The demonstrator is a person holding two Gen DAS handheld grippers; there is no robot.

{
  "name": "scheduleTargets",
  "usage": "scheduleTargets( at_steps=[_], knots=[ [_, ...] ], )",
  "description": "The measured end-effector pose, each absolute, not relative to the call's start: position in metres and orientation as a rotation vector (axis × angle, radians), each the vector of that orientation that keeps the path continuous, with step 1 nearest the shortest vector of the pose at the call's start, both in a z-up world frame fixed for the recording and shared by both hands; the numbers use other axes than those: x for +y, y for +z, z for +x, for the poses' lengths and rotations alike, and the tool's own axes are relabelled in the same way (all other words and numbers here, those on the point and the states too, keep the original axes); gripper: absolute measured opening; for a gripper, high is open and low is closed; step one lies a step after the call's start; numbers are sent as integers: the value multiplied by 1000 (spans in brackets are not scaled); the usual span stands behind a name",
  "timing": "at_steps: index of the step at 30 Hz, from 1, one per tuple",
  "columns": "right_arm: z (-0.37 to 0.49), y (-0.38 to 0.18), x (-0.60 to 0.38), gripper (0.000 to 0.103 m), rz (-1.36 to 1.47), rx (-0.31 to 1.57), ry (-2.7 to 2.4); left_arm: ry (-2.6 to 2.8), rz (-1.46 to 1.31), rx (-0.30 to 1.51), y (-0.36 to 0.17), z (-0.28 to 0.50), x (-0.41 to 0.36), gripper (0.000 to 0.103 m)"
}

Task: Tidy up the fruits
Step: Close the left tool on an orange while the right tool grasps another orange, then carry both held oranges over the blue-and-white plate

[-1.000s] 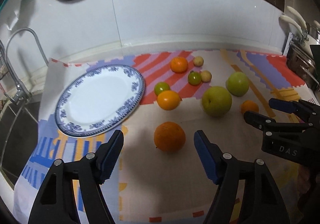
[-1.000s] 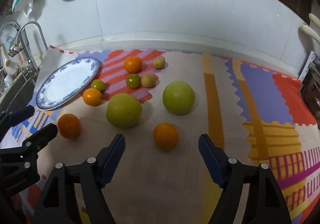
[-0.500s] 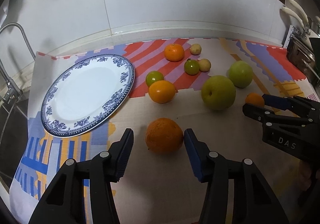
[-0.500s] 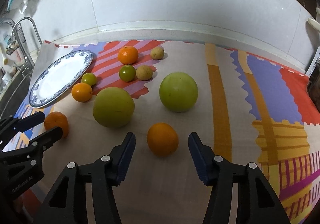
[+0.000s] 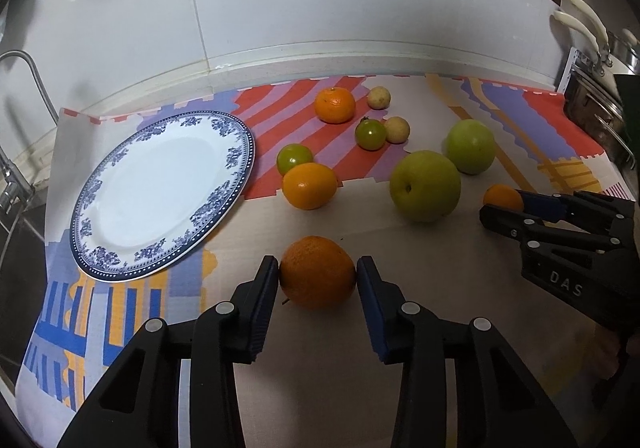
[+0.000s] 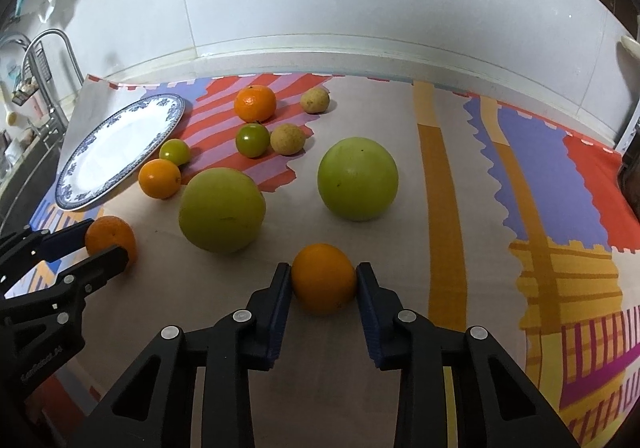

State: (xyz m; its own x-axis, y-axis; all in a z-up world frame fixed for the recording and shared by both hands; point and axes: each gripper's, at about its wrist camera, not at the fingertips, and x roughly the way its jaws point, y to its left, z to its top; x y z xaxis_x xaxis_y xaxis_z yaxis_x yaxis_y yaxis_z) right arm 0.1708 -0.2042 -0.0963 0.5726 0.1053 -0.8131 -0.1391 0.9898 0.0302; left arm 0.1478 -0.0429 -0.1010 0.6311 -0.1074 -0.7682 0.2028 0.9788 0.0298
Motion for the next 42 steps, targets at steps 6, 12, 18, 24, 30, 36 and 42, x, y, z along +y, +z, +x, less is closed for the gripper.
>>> scheduleTargets(
  at_steps=[6,12,18,24,30,36,42],
  knots=[
    [164,-89,-200,34,-37,941,155,-180,102,850,-92,144,-39,40],
    [155,-76,-195,34,-30,917,175,-185,86,815,-78,136,-35,40],
    [145,-55,-182,34,-43,864,214,-177,57,783,-65,127,-25,40],
    [142,-33,-159,34,-72,806,281,-129,57,731,-47,120,-9,40],
    [145,-11,-137,34,-76,746,350,-85,59,665,-28,118,10,40],
    [161,3,-107,34,-81,711,413,-24,51,646,-21,127,38,40],
    [185,2,-76,34,-110,718,461,30,48,640,-20,142,65,40]
  ],
)
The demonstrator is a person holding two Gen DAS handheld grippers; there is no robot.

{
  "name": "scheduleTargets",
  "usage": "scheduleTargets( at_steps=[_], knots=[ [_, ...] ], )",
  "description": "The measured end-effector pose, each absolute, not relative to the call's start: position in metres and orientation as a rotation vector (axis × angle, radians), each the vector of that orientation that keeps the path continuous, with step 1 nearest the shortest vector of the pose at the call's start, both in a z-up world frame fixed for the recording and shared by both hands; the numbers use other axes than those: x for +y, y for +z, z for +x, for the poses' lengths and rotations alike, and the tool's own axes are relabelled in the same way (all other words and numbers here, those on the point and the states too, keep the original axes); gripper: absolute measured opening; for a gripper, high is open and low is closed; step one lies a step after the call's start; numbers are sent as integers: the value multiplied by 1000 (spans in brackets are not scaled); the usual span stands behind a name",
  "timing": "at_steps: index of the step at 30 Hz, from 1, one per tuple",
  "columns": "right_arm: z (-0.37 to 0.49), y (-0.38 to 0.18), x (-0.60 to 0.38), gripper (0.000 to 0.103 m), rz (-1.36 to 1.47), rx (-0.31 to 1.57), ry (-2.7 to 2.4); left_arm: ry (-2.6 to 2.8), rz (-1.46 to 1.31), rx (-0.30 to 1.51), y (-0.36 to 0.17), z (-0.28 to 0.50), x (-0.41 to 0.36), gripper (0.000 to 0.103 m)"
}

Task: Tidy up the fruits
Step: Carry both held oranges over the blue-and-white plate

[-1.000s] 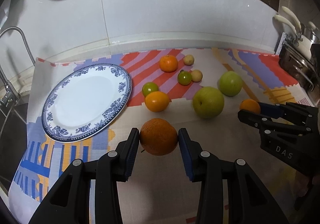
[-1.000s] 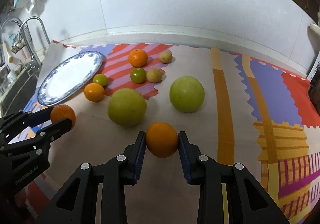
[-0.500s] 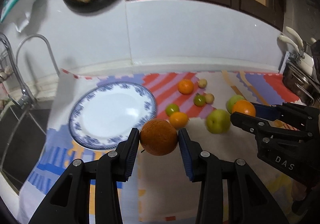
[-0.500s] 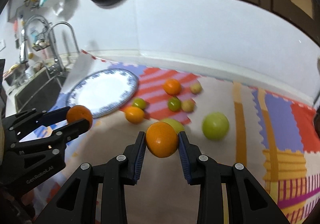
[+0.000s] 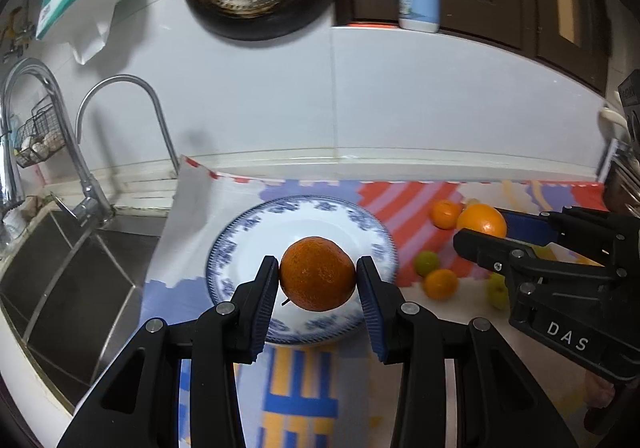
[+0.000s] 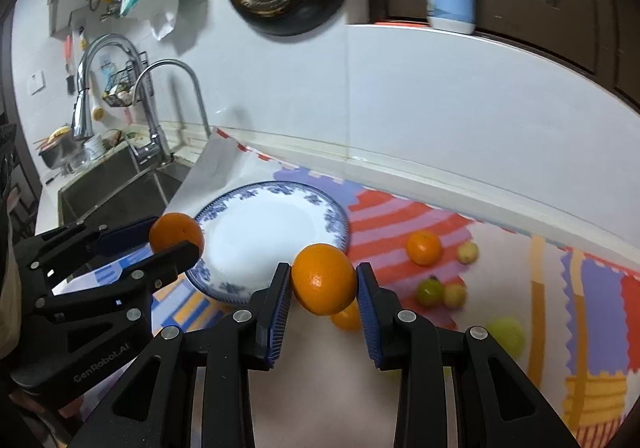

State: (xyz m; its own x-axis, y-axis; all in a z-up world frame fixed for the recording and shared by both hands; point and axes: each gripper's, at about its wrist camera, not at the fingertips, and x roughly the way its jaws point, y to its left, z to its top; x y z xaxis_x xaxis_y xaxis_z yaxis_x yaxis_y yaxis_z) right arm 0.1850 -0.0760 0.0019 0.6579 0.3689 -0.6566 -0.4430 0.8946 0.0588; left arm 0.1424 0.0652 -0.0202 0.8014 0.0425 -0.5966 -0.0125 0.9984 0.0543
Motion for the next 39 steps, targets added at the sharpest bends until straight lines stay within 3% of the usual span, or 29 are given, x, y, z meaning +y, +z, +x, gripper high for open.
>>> scheduleTargets(
  at_steps=[20,39],
  knots=[
    [256,-66,1,34,-117,933,569,53,-24,840,-79,209,127,40],
    [274,-91,9,34,-134,993,568,44,-26,892,-101,233,130,42]
  ],
)
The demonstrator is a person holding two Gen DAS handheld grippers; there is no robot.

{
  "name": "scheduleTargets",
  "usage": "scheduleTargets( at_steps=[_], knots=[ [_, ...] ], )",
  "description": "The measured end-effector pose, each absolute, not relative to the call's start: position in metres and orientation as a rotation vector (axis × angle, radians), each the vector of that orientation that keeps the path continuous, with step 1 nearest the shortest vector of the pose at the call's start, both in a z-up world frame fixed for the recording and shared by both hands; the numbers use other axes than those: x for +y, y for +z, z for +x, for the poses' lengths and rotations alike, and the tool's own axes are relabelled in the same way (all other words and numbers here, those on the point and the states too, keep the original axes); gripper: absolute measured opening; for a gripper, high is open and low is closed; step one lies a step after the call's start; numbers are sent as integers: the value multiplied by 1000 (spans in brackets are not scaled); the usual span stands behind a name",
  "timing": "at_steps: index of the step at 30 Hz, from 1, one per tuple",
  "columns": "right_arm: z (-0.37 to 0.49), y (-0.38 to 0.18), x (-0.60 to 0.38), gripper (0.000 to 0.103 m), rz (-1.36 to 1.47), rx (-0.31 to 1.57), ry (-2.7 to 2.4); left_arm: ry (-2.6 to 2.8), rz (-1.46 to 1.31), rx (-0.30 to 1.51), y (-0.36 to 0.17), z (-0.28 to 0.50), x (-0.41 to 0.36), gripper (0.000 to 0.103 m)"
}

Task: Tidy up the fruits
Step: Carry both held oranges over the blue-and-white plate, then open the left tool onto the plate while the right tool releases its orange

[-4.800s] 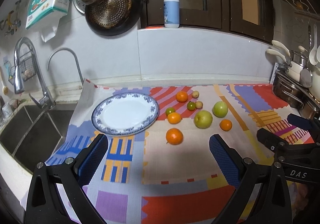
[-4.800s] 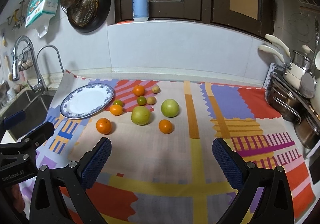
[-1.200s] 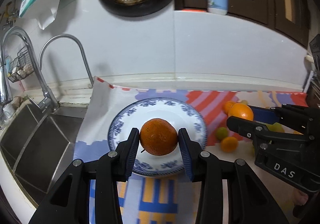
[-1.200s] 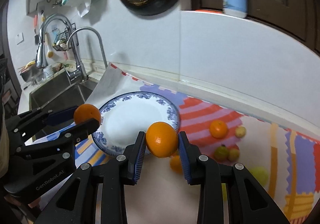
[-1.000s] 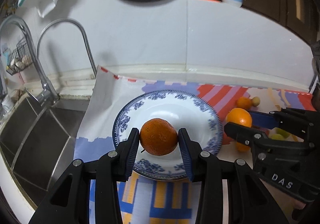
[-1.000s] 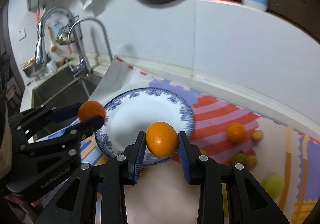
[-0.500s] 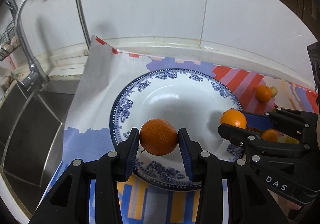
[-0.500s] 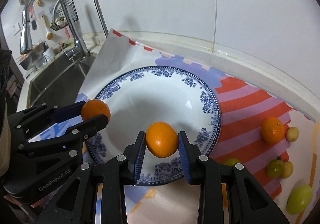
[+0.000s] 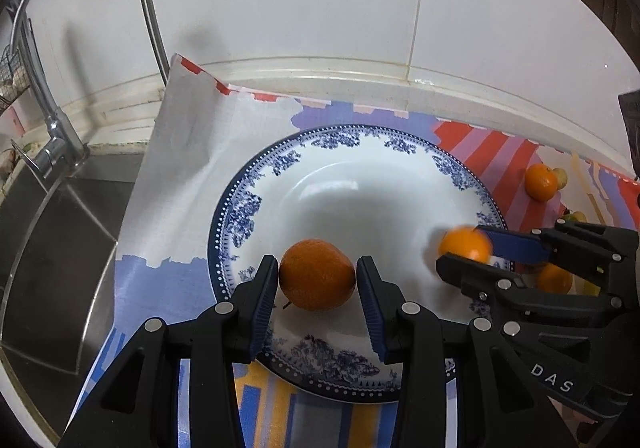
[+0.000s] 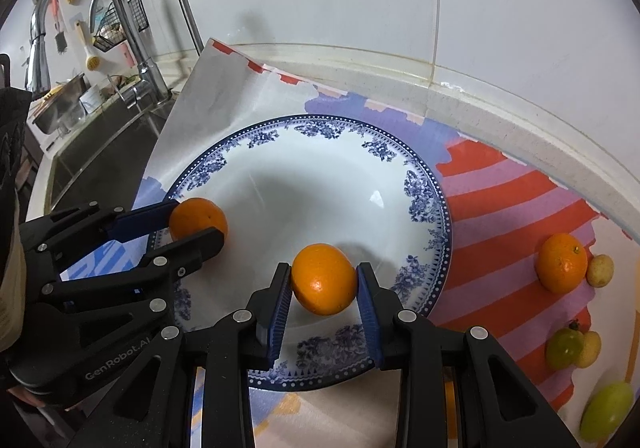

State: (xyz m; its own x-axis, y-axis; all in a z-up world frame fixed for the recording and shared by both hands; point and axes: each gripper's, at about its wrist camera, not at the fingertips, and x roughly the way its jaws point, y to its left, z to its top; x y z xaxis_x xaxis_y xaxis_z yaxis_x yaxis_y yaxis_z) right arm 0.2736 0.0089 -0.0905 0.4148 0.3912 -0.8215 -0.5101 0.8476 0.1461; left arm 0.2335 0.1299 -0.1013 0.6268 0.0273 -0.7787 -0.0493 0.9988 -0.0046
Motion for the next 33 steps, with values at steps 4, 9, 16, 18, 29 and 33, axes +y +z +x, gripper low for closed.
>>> scheduleTargets(
  at_steps=[4,9,16,18,29,33],
  knots=[
    [271,-86,5,44,-125,969,566,63,-20,870,-91,228,130,48],
    [259,-70,-6,45,-114,927,547,93,-9,815,-69,207,126,59],
    [229,-39,-37,47,-84,844,500,102,3,708,-32,171,107,71],
    [218,-29,-47,50,-80,813,477,92,1,685,-24,163,101,72],
    [174,20,-101,57,-46,693,387,13,9,574,12,125,58,83],
    [156,30,-118,60,-67,651,360,-5,36,529,21,114,41,88]
  ],
)
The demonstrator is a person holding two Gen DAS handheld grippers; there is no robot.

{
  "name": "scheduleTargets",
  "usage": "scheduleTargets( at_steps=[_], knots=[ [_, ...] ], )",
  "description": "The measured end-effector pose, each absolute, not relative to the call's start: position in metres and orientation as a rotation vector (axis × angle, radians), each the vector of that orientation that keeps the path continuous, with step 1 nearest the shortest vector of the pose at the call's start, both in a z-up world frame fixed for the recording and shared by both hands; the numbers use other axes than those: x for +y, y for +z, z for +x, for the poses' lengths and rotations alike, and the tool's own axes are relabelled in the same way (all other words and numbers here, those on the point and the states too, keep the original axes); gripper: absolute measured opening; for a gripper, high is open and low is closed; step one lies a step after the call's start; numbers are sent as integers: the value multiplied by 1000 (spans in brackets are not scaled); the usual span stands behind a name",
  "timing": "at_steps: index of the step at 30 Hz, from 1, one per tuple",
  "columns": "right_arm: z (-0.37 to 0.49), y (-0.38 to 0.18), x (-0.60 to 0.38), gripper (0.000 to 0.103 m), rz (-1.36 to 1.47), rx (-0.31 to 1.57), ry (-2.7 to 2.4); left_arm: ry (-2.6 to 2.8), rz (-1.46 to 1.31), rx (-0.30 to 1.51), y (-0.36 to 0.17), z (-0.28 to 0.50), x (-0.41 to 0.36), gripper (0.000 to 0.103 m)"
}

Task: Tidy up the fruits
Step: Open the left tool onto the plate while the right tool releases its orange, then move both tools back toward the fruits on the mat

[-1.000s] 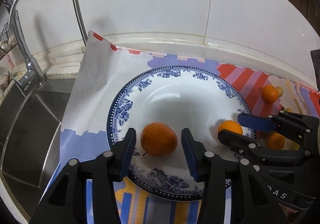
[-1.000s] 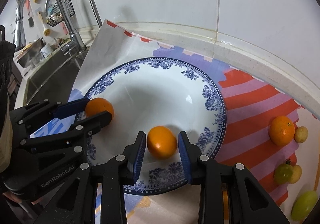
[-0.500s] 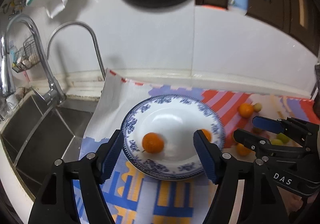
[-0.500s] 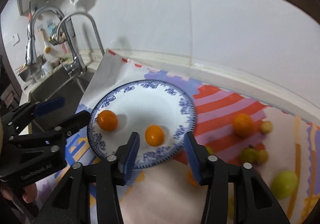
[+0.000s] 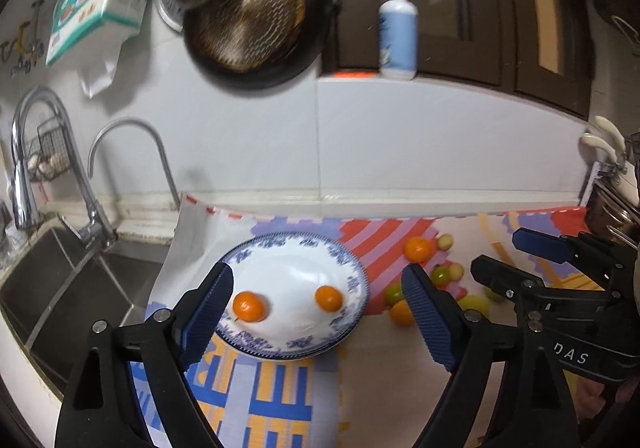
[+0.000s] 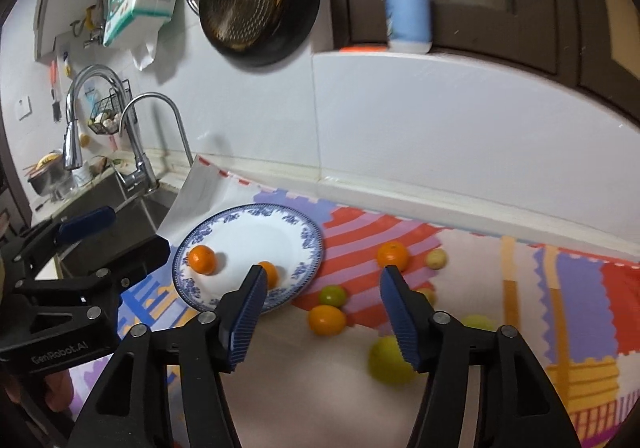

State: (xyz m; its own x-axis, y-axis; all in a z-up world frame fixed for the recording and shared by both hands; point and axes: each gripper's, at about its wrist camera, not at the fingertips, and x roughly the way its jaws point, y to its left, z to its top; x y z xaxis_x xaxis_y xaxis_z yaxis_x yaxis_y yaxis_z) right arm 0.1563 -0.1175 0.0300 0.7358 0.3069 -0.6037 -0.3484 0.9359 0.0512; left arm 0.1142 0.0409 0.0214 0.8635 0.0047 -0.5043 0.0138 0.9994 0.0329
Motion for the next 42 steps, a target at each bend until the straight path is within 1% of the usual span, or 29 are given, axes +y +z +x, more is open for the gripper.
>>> scheduleTargets(
  at_steps=[4,6,12,15,30,36,42],
  knots=[
    [143,36,-137,61,-70,633,325,-31,50,497,27,105,26,89],
    [139,38,-145,66,-67,624,305,-44,69,488,27,101,17,90],
    [125,35,-162,66,-79,611,256,-81,89,475,22,98,2,91],
    [122,30,-166,70,-85,615,244,-101,101,483,14,98,-2,91],
    [137,-18,-172,70,-69,731,237,-205,159,549,-33,124,-11,89],
    [152,-35,-166,70,-71,777,248,-261,167,605,-54,147,-12,83],
    [166,-51,-164,70,-62,820,230,-322,170,681,-79,172,-15,72]
  ],
)
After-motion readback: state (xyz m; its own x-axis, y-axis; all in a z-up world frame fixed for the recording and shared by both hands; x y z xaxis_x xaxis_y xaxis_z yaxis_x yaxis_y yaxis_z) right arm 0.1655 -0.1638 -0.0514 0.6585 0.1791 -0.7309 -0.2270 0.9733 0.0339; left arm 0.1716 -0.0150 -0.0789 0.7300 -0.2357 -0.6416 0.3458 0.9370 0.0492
